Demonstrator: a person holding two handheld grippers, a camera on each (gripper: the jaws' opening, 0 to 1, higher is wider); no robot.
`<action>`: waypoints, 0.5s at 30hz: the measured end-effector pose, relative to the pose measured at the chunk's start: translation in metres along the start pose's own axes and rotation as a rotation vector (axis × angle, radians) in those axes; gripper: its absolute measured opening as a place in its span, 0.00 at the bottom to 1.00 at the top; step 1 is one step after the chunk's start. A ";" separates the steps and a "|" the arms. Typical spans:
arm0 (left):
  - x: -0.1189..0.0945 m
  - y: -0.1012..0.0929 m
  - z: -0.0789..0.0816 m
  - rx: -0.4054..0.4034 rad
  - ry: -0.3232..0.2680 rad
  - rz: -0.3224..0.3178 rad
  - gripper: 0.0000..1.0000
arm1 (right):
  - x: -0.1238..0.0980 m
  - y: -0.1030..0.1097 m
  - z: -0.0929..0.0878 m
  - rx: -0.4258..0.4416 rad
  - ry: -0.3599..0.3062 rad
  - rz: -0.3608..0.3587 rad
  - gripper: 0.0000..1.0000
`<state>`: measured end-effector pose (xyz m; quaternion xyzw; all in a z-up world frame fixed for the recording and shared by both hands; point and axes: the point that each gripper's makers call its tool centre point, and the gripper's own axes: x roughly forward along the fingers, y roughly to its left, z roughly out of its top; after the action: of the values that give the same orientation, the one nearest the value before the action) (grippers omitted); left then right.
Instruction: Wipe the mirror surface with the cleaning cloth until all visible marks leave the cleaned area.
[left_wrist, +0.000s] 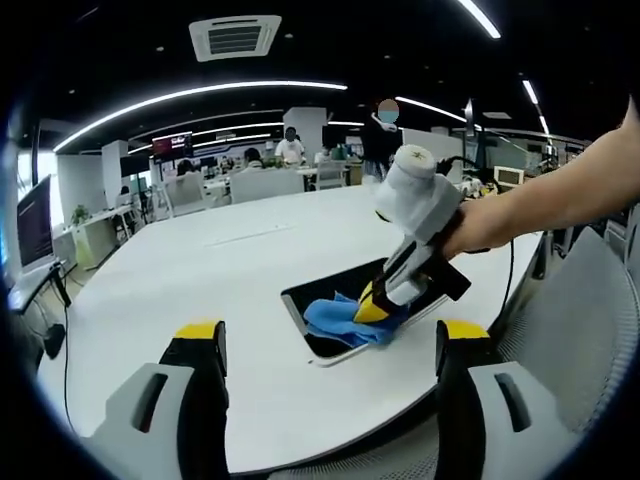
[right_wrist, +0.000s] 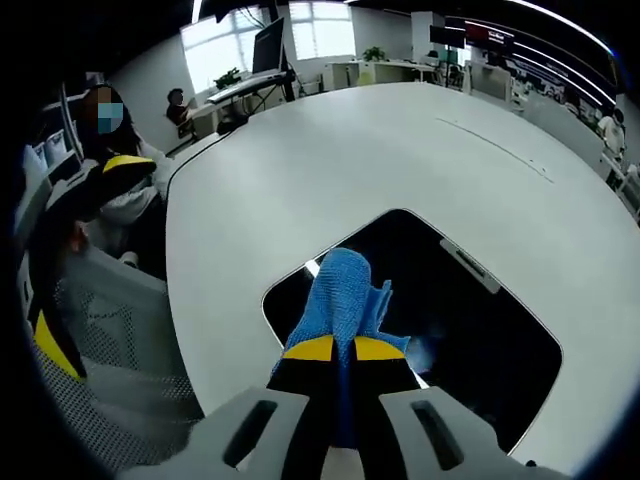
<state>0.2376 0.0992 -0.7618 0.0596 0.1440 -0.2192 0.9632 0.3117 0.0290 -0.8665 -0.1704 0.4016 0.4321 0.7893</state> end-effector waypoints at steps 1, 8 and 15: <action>0.000 0.000 0.000 -0.001 0.003 0.000 0.86 | 0.000 0.001 0.000 0.000 0.000 0.001 0.00; -0.001 -0.001 -0.001 -0.002 0.005 0.000 0.86 | -0.004 0.007 -0.005 0.003 -0.013 0.009 0.00; -0.001 -0.001 0.001 -0.002 -0.009 0.004 0.87 | -0.007 0.013 -0.009 0.000 -0.021 0.017 0.00</action>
<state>0.2365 0.0989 -0.7603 0.0582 0.1399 -0.2172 0.9643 0.2948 0.0267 -0.8659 -0.1626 0.3947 0.4408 0.7896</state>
